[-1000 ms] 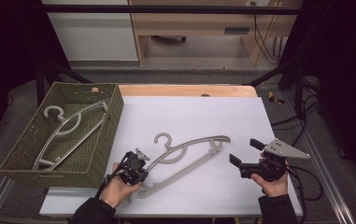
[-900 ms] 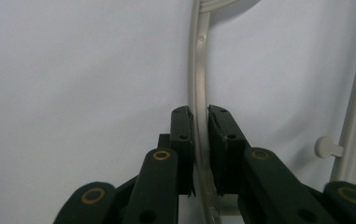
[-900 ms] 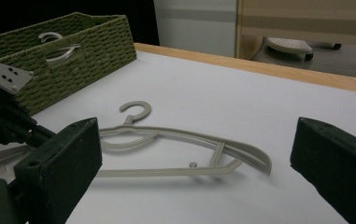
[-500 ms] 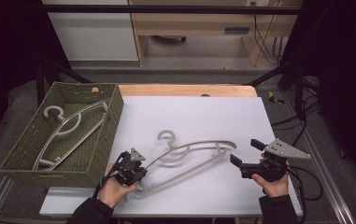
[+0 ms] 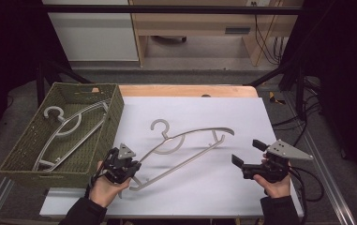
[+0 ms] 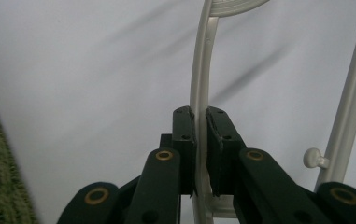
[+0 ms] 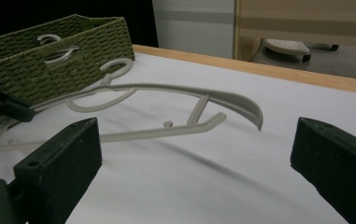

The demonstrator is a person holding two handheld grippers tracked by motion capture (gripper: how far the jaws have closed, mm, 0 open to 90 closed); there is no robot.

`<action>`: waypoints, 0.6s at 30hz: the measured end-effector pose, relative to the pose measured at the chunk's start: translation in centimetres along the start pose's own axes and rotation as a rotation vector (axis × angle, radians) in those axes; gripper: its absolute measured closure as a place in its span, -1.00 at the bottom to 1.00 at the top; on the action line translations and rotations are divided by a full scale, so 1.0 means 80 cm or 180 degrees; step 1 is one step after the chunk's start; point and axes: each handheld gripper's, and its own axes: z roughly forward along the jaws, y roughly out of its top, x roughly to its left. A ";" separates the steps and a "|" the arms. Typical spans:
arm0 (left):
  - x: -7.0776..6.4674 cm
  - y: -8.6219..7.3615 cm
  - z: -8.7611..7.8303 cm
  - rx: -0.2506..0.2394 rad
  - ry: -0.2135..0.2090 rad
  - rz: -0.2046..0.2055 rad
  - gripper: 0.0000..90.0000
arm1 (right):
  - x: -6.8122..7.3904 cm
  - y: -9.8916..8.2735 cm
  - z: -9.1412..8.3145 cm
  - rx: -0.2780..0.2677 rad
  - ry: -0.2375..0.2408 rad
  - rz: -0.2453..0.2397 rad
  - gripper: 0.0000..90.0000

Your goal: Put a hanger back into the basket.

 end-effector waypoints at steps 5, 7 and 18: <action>0.004 0.006 -0.024 -0.0128 0.0095 0.0026 0.84 | -0.001 0.001 -0.002 -0.0012 -0.0013 0.0004 -0.95; 0.005 0.007 -0.029 -0.0159 0.0110 0.0018 0.84 | -0.001 0.001 -0.002 -0.0013 -0.0013 0.0003 -0.95; 0.027 0.016 -0.077 -0.0438 0.0214 -0.0089 0.84 | -0.002 0.000 -0.002 -0.0015 -0.0023 0.0011 -0.96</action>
